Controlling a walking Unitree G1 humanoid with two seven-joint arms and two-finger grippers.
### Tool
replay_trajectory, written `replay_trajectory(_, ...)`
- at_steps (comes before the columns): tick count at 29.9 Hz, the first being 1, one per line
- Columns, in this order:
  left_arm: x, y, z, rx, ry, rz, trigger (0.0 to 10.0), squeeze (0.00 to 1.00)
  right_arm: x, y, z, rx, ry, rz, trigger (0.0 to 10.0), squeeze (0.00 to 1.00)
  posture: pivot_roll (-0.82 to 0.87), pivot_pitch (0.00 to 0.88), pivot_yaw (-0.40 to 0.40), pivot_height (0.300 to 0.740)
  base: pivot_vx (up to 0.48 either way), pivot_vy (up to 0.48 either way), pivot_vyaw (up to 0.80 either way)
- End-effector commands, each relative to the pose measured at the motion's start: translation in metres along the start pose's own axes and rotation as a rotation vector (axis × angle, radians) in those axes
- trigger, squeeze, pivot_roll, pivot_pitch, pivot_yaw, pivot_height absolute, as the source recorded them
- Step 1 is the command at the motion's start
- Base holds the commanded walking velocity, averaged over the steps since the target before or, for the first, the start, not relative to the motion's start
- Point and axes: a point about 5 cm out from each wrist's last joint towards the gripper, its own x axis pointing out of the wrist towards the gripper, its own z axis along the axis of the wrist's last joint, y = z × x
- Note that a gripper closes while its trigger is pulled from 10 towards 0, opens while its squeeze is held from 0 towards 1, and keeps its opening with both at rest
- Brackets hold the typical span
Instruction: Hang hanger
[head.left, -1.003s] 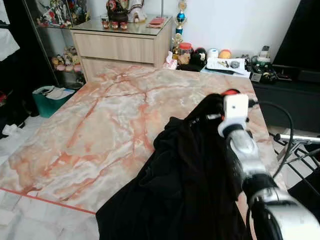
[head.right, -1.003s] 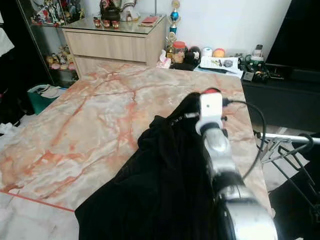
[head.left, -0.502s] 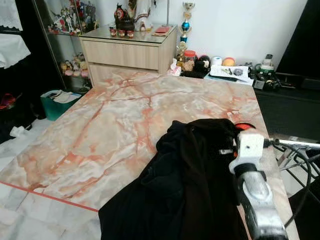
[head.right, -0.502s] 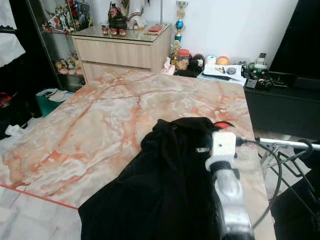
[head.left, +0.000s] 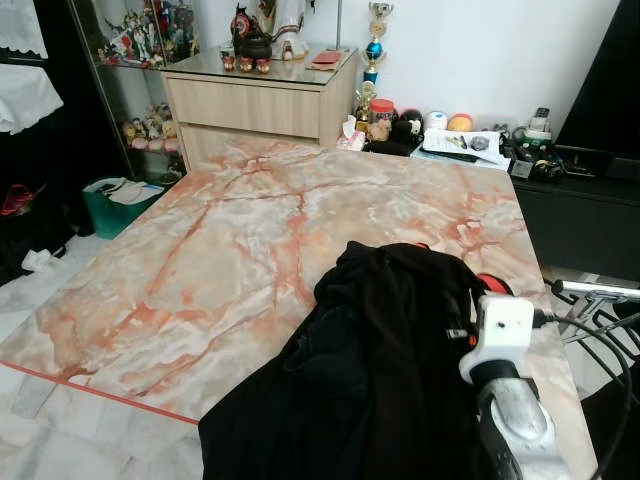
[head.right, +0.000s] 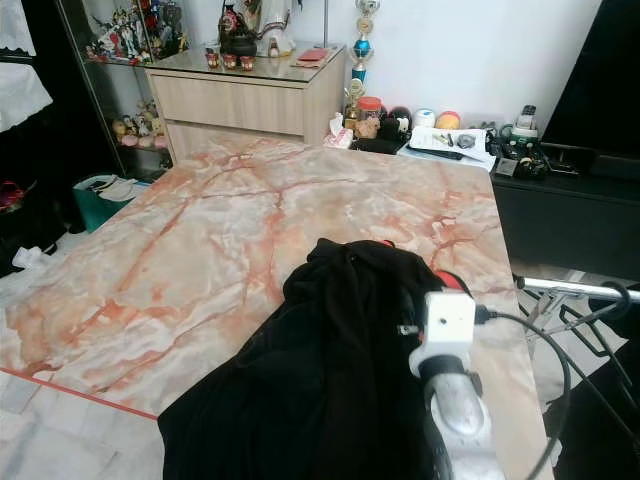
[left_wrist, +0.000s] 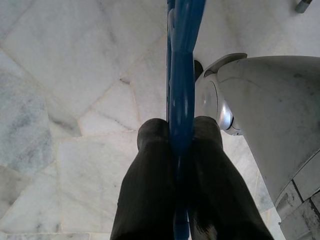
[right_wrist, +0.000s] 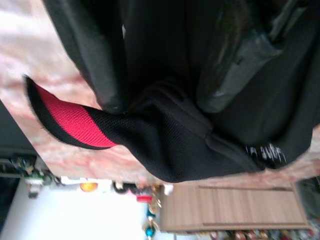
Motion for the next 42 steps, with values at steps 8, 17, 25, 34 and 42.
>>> replay_trajectory(8, 0.000, 0.002, -0.001, 0.004, 0.008, 0.000, 10.0, 0.00, -0.017, -0.005, -0.004, 0.051, 0.018, -0.055, 10.0, 0.00, 0.11, 0.000, -0.004, 0.740, 0.000, 0.000, 0.00)
replay_trajectory(17, 0.000, 0.002, 0.000, -0.011, 0.002, 0.002, 10.0, 0.00, -0.018, -0.011, -0.015, 0.097, 0.050, -0.116, 10.0, 0.00, 0.12, 0.000, -0.006, 0.740, 0.000, 0.000, 0.00)
replay_trajectory(25, 0.000, 0.002, 0.000, -0.013, 0.002, 0.001, 10.0, 0.00, -0.019, -0.012, -0.019, 0.076, 0.060, -0.120, 10.0, 0.00, 0.12, 0.000, -0.008, 0.740, 0.000, 0.000, 0.00)
replay_trajectory(34, 0.000, 0.002, -0.001, -0.011, 0.002, 0.000, 10.0, 0.00, -0.016, -0.014, -0.023, 0.074, 0.062, -0.130, 10.0, 0.00, 0.12, 0.000, -0.009, 0.740, 0.000, 0.000, 0.00)
replay_trajectory(42, 0.000, 0.001, -0.001, -0.015, 0.001, 0.001, 10.0, 0.00, -0.016, -0.013, -0.028, 0.076, 0.075, -0.132, 10.0, 0.00, 0.12, 0.000, -0.011, 0.740, -0.093, 0.000, 0.00)
